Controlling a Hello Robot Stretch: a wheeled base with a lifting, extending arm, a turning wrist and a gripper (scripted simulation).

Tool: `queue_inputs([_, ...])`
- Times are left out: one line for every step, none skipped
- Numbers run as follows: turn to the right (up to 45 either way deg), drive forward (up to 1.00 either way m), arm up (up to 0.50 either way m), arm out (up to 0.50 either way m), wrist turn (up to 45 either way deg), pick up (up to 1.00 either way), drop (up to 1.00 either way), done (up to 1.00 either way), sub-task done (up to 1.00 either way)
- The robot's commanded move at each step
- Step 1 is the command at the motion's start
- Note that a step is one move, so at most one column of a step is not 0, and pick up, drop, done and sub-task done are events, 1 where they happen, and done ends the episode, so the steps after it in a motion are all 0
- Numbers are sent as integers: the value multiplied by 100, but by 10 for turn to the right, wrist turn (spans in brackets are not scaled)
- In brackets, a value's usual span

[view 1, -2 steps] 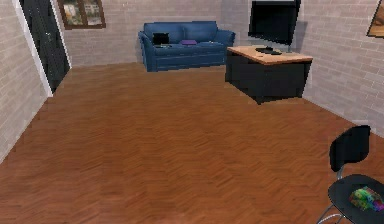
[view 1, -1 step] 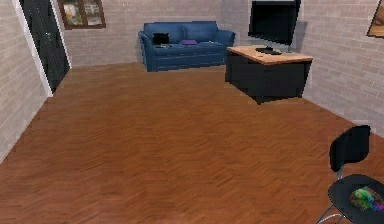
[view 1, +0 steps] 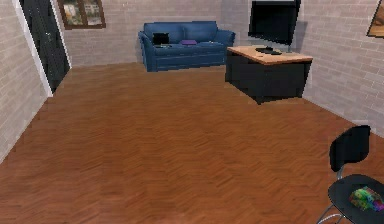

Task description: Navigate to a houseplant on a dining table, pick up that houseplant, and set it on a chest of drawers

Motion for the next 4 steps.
queue_inputs([0,0,0,0,-90,0,0,0,0])
queue_inputs([0,0,0,-42,0,0,0,0,0])
queue_inputs([-450,0,0,0,0,0,0,0,0])
queue_inputs([-450,0,0,0,0,0,0,0,0])
